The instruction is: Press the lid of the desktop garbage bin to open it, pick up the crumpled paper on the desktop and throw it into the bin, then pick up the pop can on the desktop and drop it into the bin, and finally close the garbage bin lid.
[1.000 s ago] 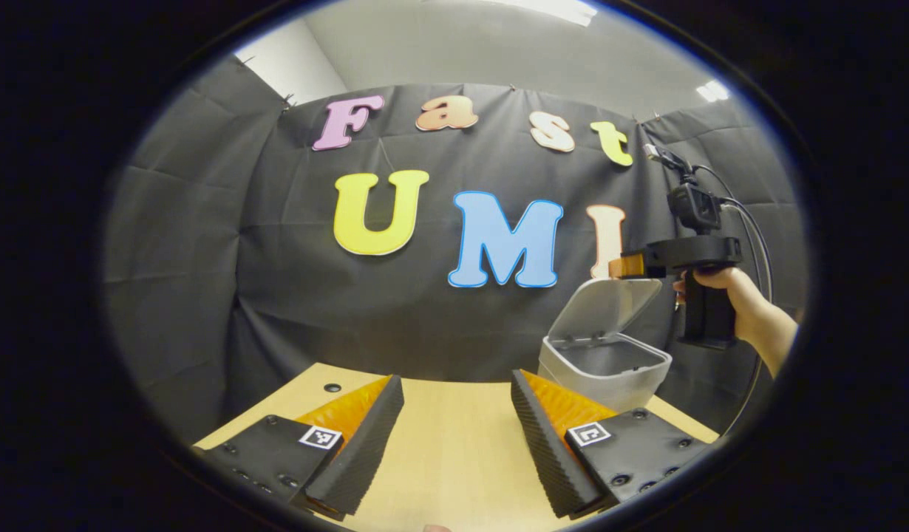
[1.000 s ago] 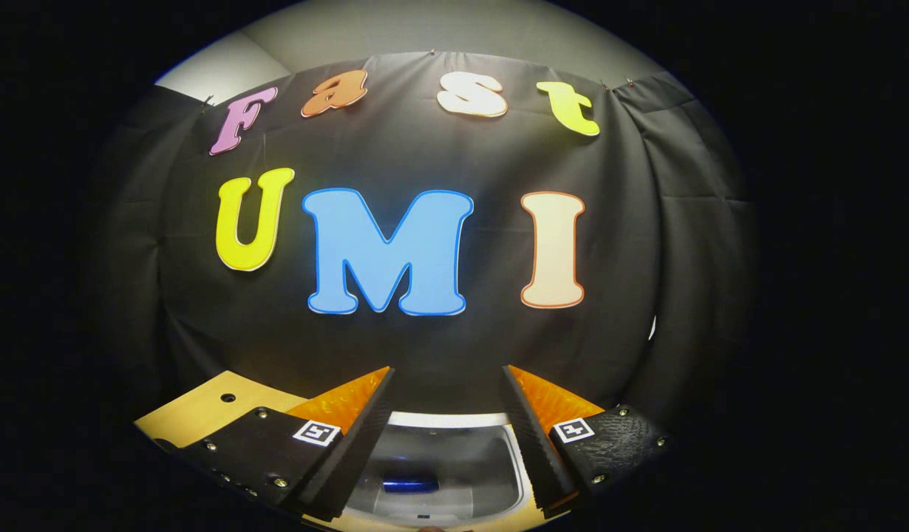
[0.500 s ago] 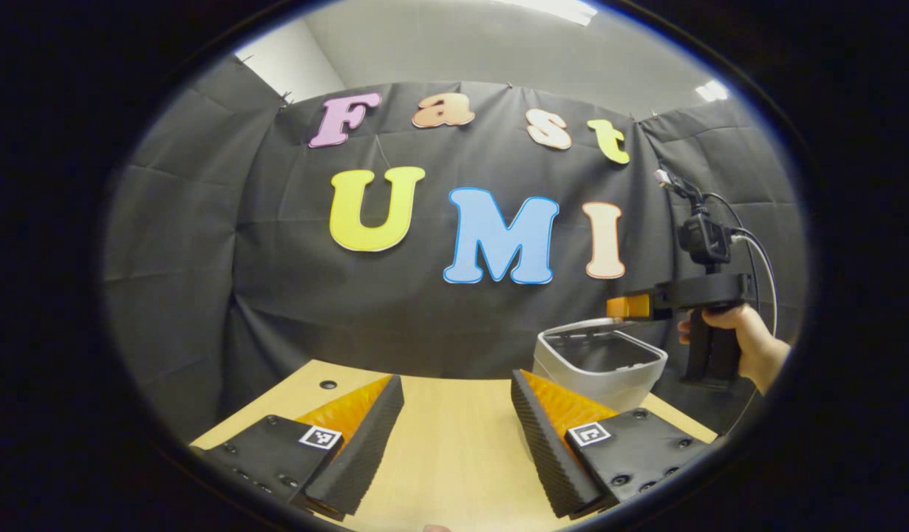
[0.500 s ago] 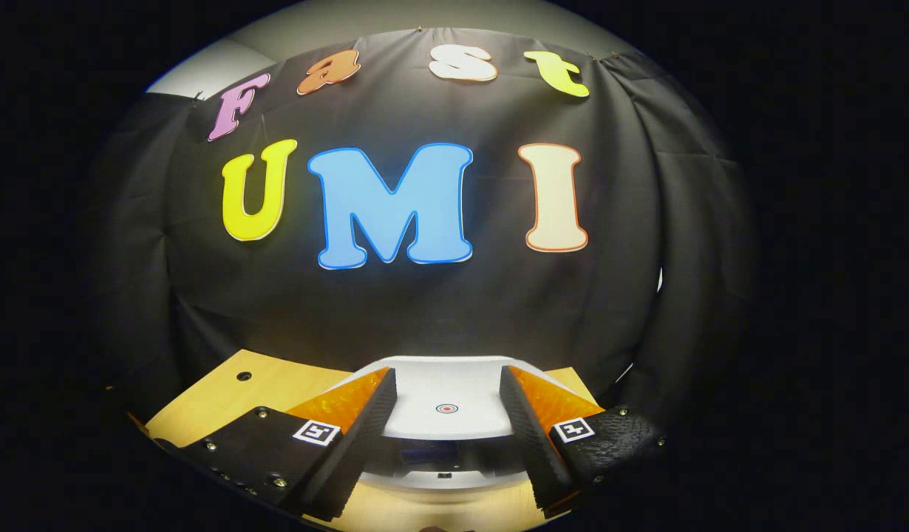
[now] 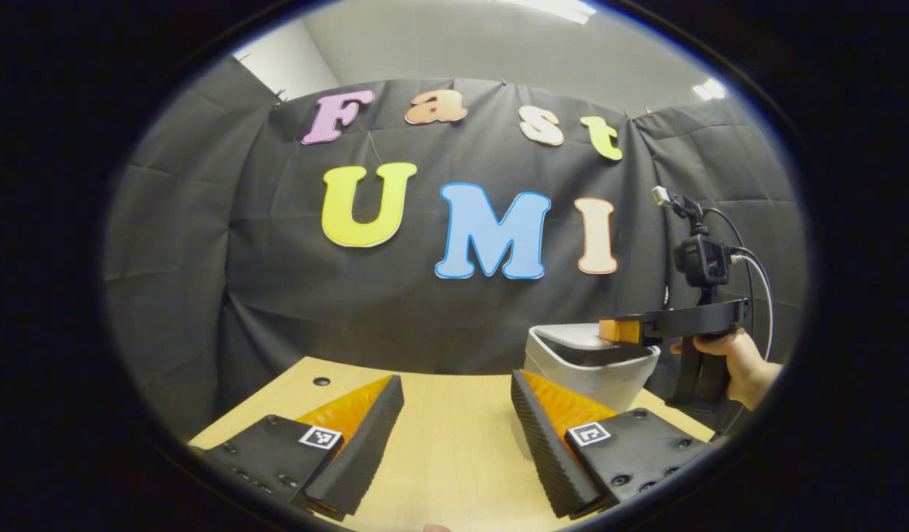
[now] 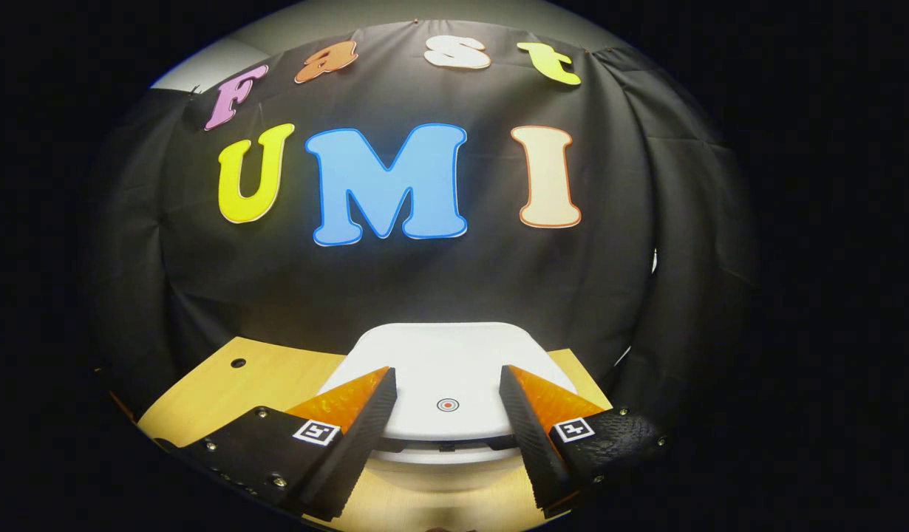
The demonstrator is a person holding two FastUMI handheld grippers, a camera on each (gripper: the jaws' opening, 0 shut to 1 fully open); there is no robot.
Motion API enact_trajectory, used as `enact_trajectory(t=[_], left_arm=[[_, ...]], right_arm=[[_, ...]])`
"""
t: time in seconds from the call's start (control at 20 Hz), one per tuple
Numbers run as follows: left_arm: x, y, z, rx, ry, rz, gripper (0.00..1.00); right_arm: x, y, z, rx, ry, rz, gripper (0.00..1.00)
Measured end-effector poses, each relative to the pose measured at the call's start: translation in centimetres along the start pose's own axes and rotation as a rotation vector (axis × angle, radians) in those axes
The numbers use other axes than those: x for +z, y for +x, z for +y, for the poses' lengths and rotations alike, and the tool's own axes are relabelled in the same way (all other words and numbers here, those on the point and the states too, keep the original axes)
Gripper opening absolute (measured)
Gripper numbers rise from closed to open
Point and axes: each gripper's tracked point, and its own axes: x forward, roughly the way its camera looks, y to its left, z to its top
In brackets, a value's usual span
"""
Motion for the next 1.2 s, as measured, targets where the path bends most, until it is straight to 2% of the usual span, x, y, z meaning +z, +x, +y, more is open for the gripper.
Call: enact_trajectory(t=[0.3,0.8,1.2], left_arm=[[-0.6,0.1,-0.5,-0.022,-0.008,0.008,0.96],[-0.8,1.1,-0.8,-0.054,-0.02,0.01,0.96],[-1.3,2.6,-1.9,-0.121,-0.034,0.013,0.96]], right_arm=[[-1.8,0.0,0.1,-0.015,-0.007,0.042,0.9],[-2.3,-0.1,0.2,-0.04,-0.028,0.043,0.9],[-2.4,-0.1,0.2,-0.053,-0.024,0.036,0.9]])
